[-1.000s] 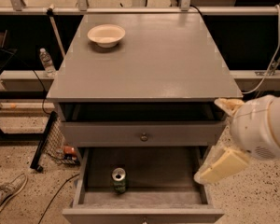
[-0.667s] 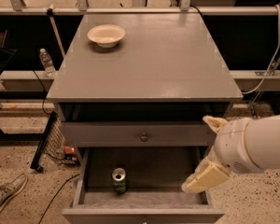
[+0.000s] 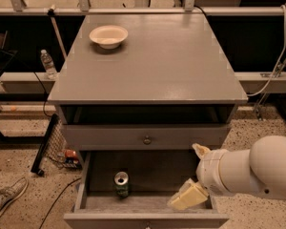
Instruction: Pick green can from middle drawer and place on counter
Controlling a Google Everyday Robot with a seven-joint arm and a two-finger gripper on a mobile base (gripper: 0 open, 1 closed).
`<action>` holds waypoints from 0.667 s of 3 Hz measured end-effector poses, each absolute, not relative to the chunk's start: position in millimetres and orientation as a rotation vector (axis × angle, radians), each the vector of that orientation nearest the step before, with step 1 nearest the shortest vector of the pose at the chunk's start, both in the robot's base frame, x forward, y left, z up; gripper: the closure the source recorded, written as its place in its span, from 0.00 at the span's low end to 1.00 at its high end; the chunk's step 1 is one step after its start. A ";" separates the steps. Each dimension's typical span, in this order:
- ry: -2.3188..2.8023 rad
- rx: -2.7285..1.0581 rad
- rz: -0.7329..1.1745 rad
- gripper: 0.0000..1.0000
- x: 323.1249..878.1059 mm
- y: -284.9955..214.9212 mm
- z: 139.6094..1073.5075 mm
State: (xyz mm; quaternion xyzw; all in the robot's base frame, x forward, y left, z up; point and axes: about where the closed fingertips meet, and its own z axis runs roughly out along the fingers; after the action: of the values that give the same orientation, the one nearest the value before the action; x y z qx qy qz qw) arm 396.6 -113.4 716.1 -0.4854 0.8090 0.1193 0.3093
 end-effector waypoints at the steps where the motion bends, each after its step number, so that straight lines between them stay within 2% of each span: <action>1: 2.149 -1.256 0.356 0.00 406.0 -113.3 690.0; 2: 2.169 -1.202 0.420 0.00 413.8 -111.3 650.4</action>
Offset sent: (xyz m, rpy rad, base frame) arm 0.0264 0.0013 -0.1032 0.1299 0.0828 -0.0685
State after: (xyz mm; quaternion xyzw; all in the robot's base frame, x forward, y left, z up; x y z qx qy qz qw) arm 413.8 -111.3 650.4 -0.4548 0.8203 0.1589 0.3081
